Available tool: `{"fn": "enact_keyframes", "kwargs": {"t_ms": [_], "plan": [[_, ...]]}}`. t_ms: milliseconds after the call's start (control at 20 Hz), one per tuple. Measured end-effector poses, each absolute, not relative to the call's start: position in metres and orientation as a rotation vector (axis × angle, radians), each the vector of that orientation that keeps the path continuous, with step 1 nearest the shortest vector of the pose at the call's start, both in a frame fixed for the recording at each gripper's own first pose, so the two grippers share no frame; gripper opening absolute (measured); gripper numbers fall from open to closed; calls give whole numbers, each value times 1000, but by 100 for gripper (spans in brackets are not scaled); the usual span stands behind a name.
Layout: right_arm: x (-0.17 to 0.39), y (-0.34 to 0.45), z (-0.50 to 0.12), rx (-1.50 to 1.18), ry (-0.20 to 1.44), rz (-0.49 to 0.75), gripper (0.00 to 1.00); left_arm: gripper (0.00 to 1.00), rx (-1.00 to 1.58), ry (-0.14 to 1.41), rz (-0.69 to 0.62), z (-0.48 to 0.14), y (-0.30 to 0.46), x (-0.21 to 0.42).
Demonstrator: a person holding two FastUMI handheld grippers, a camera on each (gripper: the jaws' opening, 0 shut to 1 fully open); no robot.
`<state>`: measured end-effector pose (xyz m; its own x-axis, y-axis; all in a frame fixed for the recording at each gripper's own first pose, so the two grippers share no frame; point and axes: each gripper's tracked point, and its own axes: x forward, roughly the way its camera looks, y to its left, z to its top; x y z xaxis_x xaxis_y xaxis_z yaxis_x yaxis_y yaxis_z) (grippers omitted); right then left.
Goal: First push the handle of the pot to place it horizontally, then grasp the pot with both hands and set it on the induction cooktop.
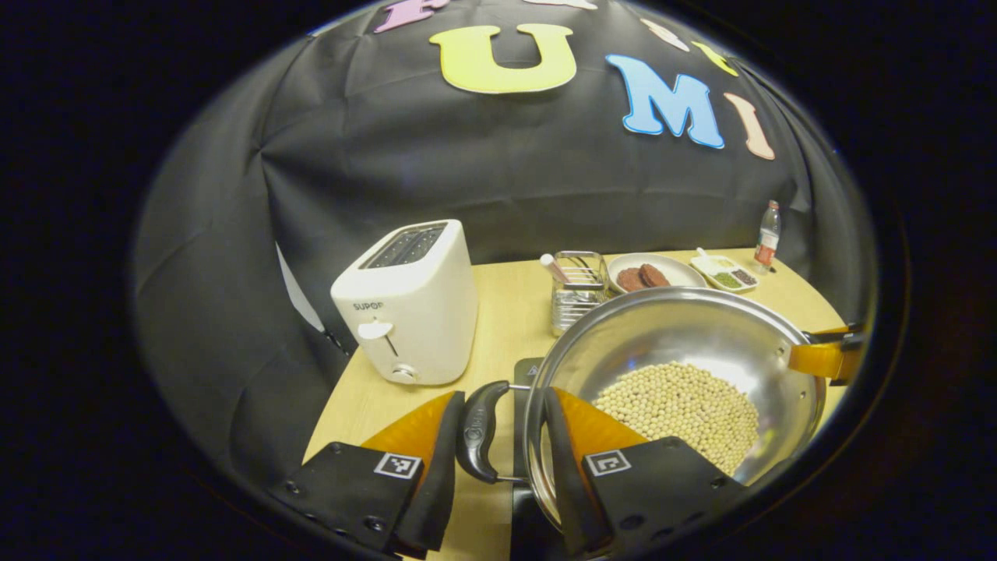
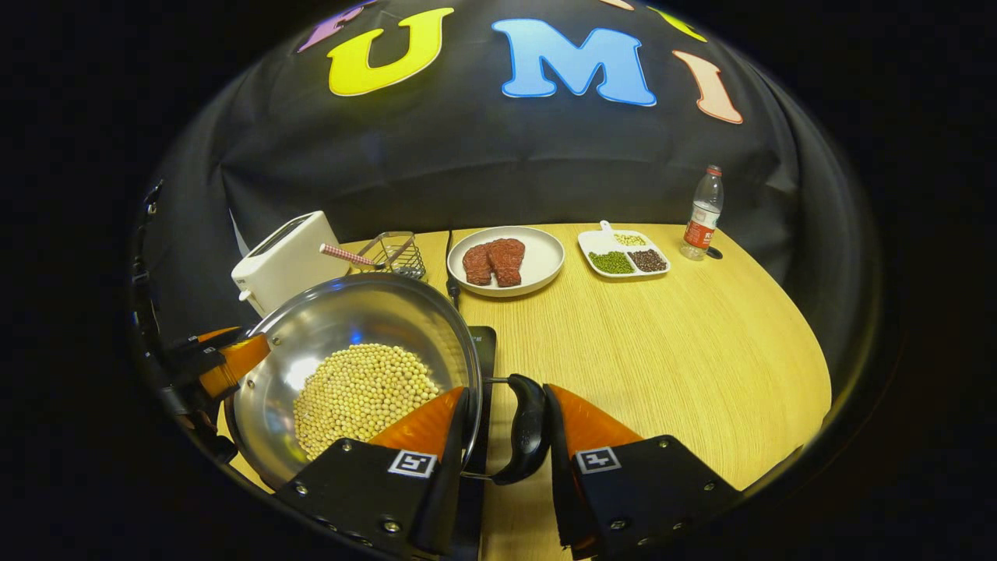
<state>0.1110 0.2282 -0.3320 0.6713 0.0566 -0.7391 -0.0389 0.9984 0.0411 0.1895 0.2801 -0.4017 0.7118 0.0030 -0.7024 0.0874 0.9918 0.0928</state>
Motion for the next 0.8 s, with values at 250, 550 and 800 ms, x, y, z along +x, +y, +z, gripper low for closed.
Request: {"fn": "enact_keyframes", "kwargs": {"t_ms": [250, 550, 800], "plan": [[110, 228, -311, 17, 757, 98, 65, 83, 93, 698, 51, -381, 292, 192], [111, 176, -251, -48, 581, 84, 97, 98, 36, 532, 103, -295, 273, 190], [91, 108, -186, -126, 418, 88, 96, 98, 44, 375, 64, -206, 217, 181]]}}
